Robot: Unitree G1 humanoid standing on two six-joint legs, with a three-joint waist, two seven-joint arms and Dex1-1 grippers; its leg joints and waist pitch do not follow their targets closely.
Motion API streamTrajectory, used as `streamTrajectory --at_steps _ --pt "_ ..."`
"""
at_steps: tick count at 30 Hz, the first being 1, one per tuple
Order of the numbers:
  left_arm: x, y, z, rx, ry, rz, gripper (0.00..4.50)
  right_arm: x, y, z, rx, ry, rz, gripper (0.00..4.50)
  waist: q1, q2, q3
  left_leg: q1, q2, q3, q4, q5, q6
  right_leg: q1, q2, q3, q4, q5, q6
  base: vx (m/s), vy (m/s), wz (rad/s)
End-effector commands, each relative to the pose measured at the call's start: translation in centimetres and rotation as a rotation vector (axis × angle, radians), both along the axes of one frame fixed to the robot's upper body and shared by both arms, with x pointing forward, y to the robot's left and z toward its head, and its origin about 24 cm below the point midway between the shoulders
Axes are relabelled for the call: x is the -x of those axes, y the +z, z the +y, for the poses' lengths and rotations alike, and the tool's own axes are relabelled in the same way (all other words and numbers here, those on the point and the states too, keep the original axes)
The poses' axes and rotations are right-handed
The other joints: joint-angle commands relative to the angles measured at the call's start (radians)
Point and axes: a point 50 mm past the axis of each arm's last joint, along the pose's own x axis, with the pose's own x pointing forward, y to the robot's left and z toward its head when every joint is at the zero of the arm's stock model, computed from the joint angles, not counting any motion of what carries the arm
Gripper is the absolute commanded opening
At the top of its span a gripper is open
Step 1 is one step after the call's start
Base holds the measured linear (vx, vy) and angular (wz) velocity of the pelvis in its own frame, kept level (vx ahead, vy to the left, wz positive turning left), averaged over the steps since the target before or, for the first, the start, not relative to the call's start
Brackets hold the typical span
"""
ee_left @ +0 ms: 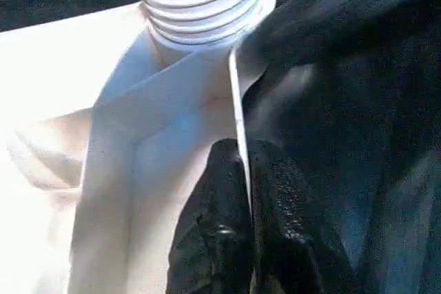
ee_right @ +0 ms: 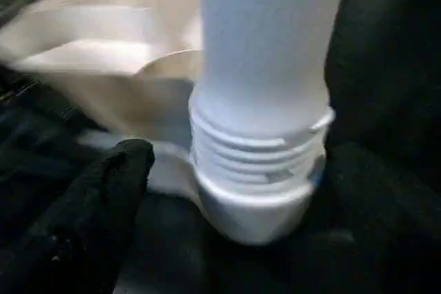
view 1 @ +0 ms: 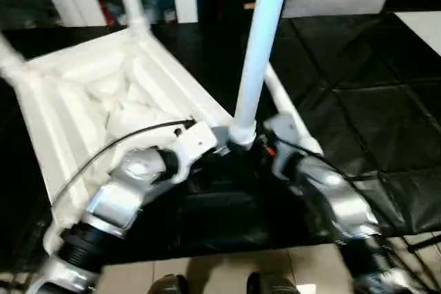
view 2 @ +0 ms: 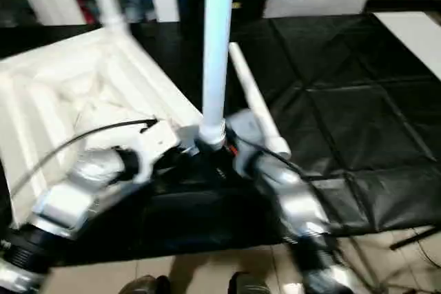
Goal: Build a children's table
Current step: Rotate leg to tighten
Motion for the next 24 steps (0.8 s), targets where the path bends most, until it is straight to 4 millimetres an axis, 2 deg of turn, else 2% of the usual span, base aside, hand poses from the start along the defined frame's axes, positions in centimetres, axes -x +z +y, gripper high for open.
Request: streamTrajectory --at_steps 1,3,5,8,12,13,16,17,19,24 --pt "0.4 -0.3 0.0 -0.037 -0.108 0.022 0.0 0.4 1.3 0.0 -0.014 0.097 -0.06 4.46 0.003 0.013 -0.068 0.013 0.057 -0.023 -0.069 -0.178 0.063 0.054 -0.081 0.054 -0.075 -0.129 -0.25 0.0 0.0 0.0" --pt "0.5 -0.3 0.3 -0.058 -0.151 0.013 0.0 0.5 1.6 -0.3 -0.006 0.122 -0.069 4.46 0.002 0.012 -0.07 0.013 0.058 -0.024 -0.068 -0.172 0.064 0.053 -0.082 0.054 -0.075 -0.124 -0.252 0.0 0.0 0.0" --pt "1.2 -0.6 1.1 -0.096 -0.273 0.062 0.0 0.4 2.4 -1.1 0.036 0.198 -0.09 4.46 0.004 0.011 -0.072 0.011 0.057 -0.024 -0.067 -0.154 0.073 0.057 -0.082 0.055 -0.071 -0.1 -0.255 0.0 0.0 0.0" --pt "1.5 -0.7 1.5 -0.11 -0.352 0.095 0.0 0.4 2.7 -1.2 0.063 0.289 -0.091 4.46 0.009 0.011 -0.074 0.013 0.057 -0.021 -0.063 -0.123 0.09 0.054 -0.081 0.054 -0.065 -0.046 -0.277 0.0 0.0 0.0" --pt "1.8 -1.0 1.7 -0.128 -0.41 0.131 0.0 0.7 2.4 -1.2 0.105 0.394 -0.079 4.46 0.021 0.011 -0.074 0.018 0.061 -0.018 -0.064 -0.13 0.086 0.051 -0.083 0.055 -0.064 -0.058 -0.282 0.0 0.0 0.0" --pt "1.8 -1.0 1.7 -0.131 -0.432 0.134 0.0 0.6 2.2 -1.2 0.11 0.411 -0.067 4.46 0.022 0.008 -0.074 0.017 0.061 -0.018 -0.065 -0.133 0.084 0.052 -0.083 0.054 -0.064 -0.062 -0.285 0.0 0.0 0.0" --pt "2.0 -1.0 1.6 -0.127 -0.464 0.142 0.0 0.5 2.1 -1.1 0.095 0.436 -0.044 4.46 0.024 0.007 -0.075 0.015 0.061 -0.018 -0.064 -0.126 0.083 0.053 -0.084 0.054 -0.062 -0.06 -0.286 0.0 0.0 0.0" --pt "2.0 -1.0 1.6 -0.127 -0.464 0.142 0.0 0.5 2.1 -1.1 0.095 0.436 -0.044 4.18 0.025 0.006 -0.075 0.015 0.061 -0.018 -0.064 -0.126 0.083 0.054 -0.084 0.054 -0.062 -0.061 -0.285 0.0 0.0 0.0" --pt "2.3 -0.9 1.3 -0.116 -0.501 0.157 0.0 0.5 2.0 -0.8 0.078 0.489 -0.001 4.1 0.024 0.002 -0.075 0.013 0.06 -0.018 -0.064 -0.124 0.088 0.055 -0.085 0.053 -0.062 -0.077 -0.284 0.0 0.0 0.0" --pt "2.2 -0.9 1.4 -0.117 -0.515 0.162 0.0 0.3 1.9 -0.6 0.074 0.516 0.008 3.67 0.024 0.004 -0.075 0.013 0.061 -0.018 -0.063 -0.114 0.09 0.054 -0.085 0.053 -0.062 -0.081 -0.28 0.0 0.0 0.0"
